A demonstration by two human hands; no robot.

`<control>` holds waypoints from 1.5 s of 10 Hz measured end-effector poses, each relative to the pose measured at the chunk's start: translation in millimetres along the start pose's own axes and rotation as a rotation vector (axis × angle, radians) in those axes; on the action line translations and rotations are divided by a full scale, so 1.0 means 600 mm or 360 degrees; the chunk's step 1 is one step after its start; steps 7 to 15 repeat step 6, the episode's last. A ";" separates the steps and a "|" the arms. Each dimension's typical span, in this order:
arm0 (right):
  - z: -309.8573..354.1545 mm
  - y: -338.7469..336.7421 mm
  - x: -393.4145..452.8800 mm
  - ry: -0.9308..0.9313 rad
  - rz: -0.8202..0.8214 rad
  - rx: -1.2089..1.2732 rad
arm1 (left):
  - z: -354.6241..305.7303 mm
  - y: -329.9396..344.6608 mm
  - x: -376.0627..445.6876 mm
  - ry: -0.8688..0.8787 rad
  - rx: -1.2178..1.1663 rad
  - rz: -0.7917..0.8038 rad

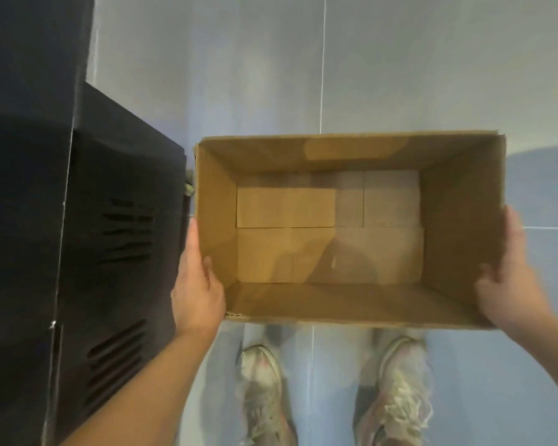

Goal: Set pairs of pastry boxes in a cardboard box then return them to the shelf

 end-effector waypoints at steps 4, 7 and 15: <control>0.025 -0.027 0.002 -0.0108 0.0216 -0.0031 | -0.014 -0.010 0.004 -0.0102 0.0008 0.0280; 0.107 -0.154 -0.038 -0.0210 0.0187 -0.0099 | -0.095 -0.077 0.009 -0.0109 -0.0001 0.0301; 0.107 -0.154 -0.038 -0.0210 0.0187 -0.0099 | -0.095 -0.077 0.009 -0.0109 -0.0001 0.0301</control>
Point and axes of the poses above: each hand's wrist, its own x-axis towards the middle knuckle, its own y-axis out of the palm, z = x × y, the point moved 8 cm from there along x, towards the middle knuckle, and after that the axes turned 3 degrees about -z, right-handed, at the moved point
